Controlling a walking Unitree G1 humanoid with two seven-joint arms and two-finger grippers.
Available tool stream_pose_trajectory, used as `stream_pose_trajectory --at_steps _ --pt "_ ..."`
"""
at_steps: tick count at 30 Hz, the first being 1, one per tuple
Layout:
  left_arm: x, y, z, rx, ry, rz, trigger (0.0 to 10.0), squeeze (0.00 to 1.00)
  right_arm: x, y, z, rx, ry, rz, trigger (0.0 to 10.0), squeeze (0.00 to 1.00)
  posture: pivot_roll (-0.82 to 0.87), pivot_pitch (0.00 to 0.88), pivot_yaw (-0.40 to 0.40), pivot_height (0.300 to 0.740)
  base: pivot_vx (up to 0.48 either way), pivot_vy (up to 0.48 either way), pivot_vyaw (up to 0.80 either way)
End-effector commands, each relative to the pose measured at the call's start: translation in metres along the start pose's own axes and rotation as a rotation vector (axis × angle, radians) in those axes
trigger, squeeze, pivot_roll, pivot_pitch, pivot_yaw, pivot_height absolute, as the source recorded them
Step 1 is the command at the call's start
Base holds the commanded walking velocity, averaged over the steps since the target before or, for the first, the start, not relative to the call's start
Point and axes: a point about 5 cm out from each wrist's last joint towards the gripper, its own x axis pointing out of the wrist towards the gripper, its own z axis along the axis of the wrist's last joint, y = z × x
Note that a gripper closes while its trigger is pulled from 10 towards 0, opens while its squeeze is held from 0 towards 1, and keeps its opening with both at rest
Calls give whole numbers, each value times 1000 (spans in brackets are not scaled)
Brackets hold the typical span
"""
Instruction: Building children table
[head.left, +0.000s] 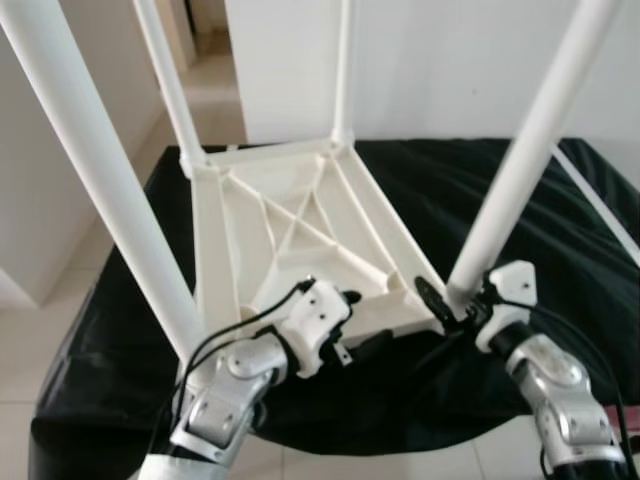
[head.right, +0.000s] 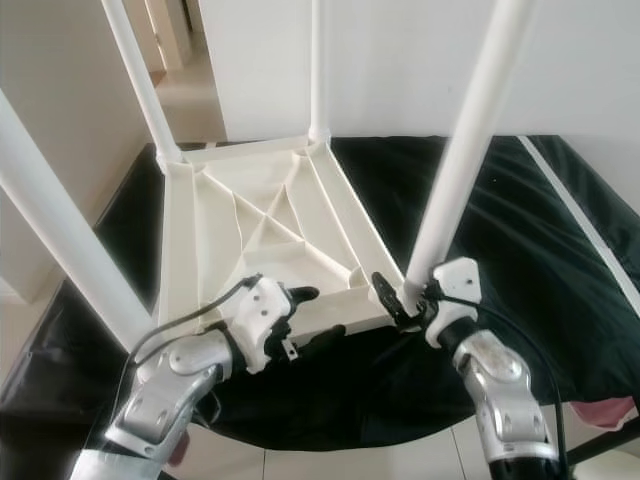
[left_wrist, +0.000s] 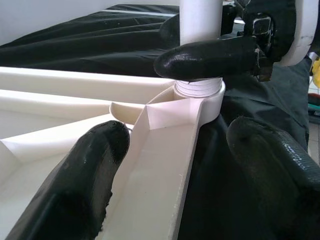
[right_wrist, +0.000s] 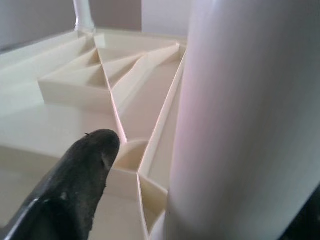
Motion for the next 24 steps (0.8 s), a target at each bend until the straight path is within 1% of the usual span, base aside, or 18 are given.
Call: stream_pose_trajectory --at_steps 1,2,6,12,18,19,20,22,24 --pt "-1 2 1 -6 1 16 10000 0 0 4 -7 -36 39 51 2941 0 -53 6 -1 740 0 0 0" --pt "-1 2 1 -6 1 22 10000 0 -1 4 -10 -42 51 60 0 0 -49 7 -6 740 0 0 0" --pt "-2 2 1 -7 1 29 10000 0 -2 2 -14 -35 67 68 0 0 -46 9 -8 740 0 0 0" --pt "-3 5 -1 13 15 40 10000 0 -4 1 -18 -71 84 66 0 0 -42 13 -10 740 0 0 0" --pt "-3 7 0 17 15 42 10000 0 -3 2 -20 -62 91 57 0 0 -45 18 -6 740 0 0 0" --pt "-2 6 0 16 13 38 10000 0 -1 2 -19 -39 86 19 10000 0 -50 21 -2 740 0 0 0" --pt "-2 6 0 16 13 36 10000 0 -1 2 -19 -31 84 6 10000 0 -50 21 -2 740 0 0 0" --pt "-2 4 -1 14 14 31 10000 0 0 -3 -18 -18 72 -107 10000 0 -50 21 -2 740 0 0 0" --pt "-2 4 -1 13 14 31 10000 0 1 -4 -19 20 76 -146 10000 0 -54 23 -1 740 0 0 0"
